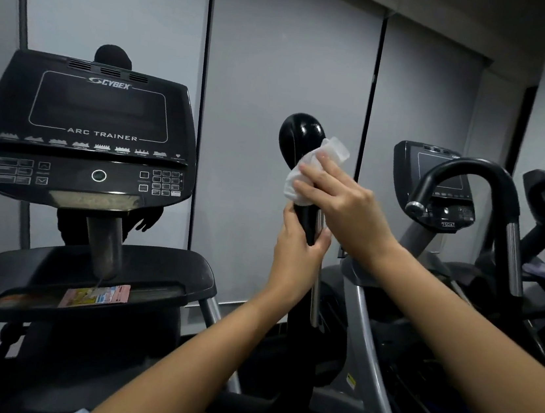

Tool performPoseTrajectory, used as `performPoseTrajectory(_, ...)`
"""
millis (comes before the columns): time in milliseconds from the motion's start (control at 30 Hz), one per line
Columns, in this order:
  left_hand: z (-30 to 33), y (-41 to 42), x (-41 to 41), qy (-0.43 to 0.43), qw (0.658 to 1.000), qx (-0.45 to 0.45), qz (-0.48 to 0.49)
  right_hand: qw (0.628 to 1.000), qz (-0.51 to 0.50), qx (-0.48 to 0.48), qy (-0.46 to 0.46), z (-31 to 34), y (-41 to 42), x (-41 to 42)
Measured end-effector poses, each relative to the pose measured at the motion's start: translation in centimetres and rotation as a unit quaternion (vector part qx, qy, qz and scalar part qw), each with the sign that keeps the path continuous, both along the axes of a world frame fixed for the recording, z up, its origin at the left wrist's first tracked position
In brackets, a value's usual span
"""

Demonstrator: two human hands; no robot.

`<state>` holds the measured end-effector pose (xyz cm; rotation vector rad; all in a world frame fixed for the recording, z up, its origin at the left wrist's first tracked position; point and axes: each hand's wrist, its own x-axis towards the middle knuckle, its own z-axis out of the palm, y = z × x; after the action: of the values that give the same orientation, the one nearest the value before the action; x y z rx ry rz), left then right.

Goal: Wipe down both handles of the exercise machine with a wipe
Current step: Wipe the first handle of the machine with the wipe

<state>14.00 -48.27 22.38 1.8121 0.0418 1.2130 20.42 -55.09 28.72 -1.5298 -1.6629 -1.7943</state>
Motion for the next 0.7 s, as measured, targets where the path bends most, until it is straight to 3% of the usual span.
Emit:
performPoseTrajectory(167,-0.1,0.0,0.0,0.004,1.0,0.003,-0.007,0.999,-0.027,-0.019,-0.036,2.6,0.2,1.5)
performPoseTrajectory(233,-0.1,0.0,0.0,0.009,1.0,0.007,0.0,1.0,-0.014,-0.016,-0.005,3.8,0.7,1.1)
performPoseTrajectory(367,-0.1,0.1,0.0,0.018,1.0,0.012,-0.001,0.977,0.022,0.051,0.208,7.4,2.5,0.9)
performPoseTrajectory(433,-0.2,0.1,0.0,0.02,1.0,0.018,-0.003,0.922,0.081,0.147,0.35,8.8,2.8,1.2)
performPoseTrajectory(467,-0.2,0.2,0.0,0.02,1.0,0.021,-0.003,0.903,0.119,0.187,0.369,8.6,2.5,0.9)
performPoseTrajectory(500,-0.2,0.3,0.0,0.018,1.0,0.022,-0.002,0.905,0.145,0.198,0.346,7.4,2.0,0.3)
performPoseTrajectory(567,-0.2,0.4,0.2,0.015,1.0,0.017,0.003,0.943,0.171,0.129,0.256,3.3,1.0,-1.0)
performPoseTrajectory(700,0.0,0.1,0.2,0.0,1.0,-0.008,-0.009,0.993,0.064,0.03,0.099,-1.7,0.5,0.5)
